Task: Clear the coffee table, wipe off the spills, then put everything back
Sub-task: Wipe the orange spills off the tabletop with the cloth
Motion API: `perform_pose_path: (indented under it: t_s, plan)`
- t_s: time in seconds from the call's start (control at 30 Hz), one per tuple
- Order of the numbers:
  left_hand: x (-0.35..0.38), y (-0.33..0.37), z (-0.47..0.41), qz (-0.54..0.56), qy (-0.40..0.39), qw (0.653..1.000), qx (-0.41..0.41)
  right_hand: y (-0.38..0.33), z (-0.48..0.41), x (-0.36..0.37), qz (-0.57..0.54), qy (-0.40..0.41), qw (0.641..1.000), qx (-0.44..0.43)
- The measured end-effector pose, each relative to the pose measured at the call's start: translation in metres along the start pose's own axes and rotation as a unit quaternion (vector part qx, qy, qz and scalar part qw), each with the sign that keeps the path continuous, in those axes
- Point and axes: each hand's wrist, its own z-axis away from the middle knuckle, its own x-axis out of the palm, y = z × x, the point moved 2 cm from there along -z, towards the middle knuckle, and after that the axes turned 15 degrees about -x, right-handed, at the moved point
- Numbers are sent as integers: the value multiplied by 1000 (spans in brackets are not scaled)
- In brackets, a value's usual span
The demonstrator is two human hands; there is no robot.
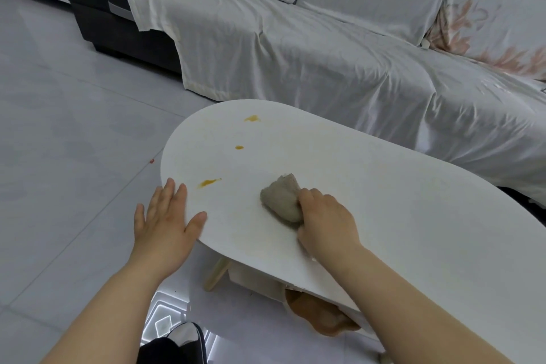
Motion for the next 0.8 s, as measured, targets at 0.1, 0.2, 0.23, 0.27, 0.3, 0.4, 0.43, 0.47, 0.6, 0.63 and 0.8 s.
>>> perform_pose_path:
  t_s: [0.1, 0.2, 0.23, 0.27, 0.3, 0.4, 0.43, 0.47, 0.6, 0.63, 0.8]
  plan:
    - [0, 1, 0, 4, -2, 1000, -1, 13, 7, -15, -332, 51, 938, 83]
    - [-1, 1, 0, 0, -6, 1000, 0, 23, 12, -22, -646, 65, 746, 146]
    - [-1, 0, 1, 1, -6, 1000, 0, 28, 12, -22, -685, 57, 710, 156]
    - [-2, 0, 1, 3, -6, 1000, 0, 33, 11, -21, -683, 41, 711, 162]
    - [-2, -1, 2, 5, -7, 1000, 0, 39, 9, -18, -644, 27, 746, 169]
    - [-2, 0, 1, 8, -7, 1000, 0, 61, 8, -10, -358, 50, 908, 212]
    - [-2, 0, 0, 8, -6, 1000, 0, 62, 8, -11, -278, 84, 934, 210]
    - [-1, 0, 0, 9, -6, 1000, -1, 57, 9, -10, -237, 113, 947, 184]
    - [0, 2, 1, 9, -5, 1000, -3, 26, 0, 15, -169, 20, 983, 63]
    - [0, 2, 1, 8, -5, 1000, -2, 19, -2, 22, -149, 0, 987, 61]
    - [-6, 1, 0, 60, 0, 998, 0, -20, 2, 33, -140, 19, 978, -153]
